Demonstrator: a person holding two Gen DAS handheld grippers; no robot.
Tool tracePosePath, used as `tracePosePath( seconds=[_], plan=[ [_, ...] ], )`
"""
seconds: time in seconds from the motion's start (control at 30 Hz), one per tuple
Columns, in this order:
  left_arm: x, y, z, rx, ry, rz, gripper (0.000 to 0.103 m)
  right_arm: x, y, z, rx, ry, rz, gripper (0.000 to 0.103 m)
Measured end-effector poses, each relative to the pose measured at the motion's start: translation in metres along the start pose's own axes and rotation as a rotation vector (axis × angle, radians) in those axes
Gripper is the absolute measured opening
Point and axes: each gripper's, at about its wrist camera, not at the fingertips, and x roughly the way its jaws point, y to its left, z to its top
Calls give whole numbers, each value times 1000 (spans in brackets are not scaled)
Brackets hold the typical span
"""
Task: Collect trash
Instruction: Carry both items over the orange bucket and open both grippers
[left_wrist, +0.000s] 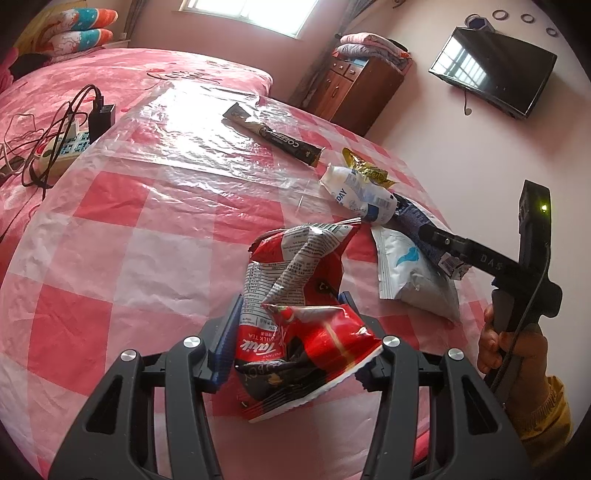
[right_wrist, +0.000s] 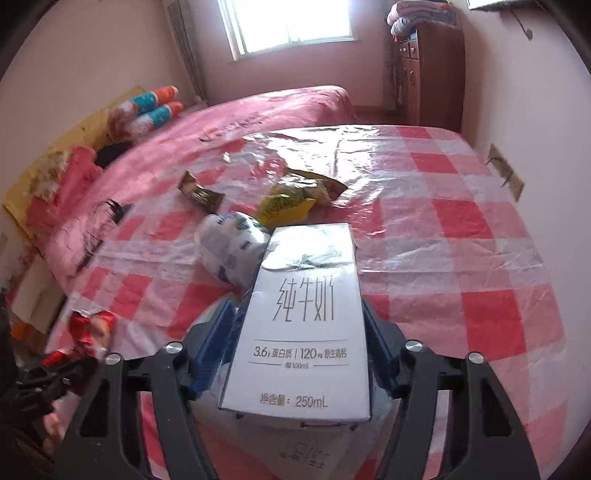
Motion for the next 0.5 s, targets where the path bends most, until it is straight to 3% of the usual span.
tracePosePath(
  seconds=[0.3,0.5],
  plan=[
    [-9,10,-3,-27,-11,-12,52,-22,18,0,-39,-44,4,65],
    [-21,25,-8,-63,-30,-4,52,-39,45,7,-77,-67,64,65]
  ],
)
